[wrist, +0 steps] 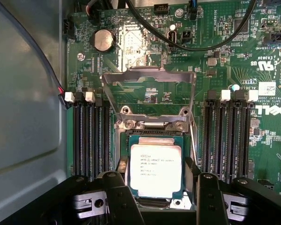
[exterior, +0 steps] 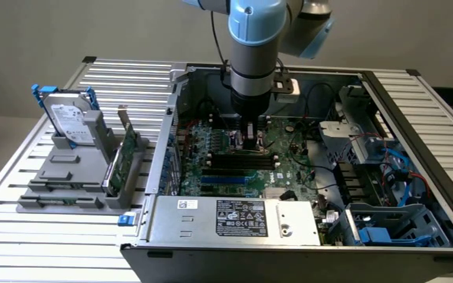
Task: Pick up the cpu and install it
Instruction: 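Place the cpu into insertion slot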
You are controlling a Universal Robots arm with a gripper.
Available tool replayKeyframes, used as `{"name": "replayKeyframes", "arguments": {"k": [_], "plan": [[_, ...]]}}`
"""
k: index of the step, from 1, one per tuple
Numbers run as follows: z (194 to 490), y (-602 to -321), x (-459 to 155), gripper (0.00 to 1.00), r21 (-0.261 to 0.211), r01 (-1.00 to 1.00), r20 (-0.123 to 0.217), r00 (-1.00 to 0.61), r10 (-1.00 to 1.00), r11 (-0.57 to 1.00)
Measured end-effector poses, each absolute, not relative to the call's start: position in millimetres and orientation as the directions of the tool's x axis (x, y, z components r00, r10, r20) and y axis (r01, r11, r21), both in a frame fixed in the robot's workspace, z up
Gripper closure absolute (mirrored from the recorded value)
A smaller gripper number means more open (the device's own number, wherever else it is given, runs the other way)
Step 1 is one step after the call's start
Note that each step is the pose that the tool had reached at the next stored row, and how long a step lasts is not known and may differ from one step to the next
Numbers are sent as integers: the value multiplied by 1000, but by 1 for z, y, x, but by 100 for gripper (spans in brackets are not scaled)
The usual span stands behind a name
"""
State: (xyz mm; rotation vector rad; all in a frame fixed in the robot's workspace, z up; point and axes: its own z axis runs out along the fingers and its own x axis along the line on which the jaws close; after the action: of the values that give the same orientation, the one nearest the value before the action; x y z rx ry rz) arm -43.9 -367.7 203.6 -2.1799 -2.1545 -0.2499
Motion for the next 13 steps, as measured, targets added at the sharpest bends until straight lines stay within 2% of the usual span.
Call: {"name": "replayKeyframes", "arguments": {"k": [13], "plan": [[204,-366,-46,45,77,997,154,5,988,-17]]}}
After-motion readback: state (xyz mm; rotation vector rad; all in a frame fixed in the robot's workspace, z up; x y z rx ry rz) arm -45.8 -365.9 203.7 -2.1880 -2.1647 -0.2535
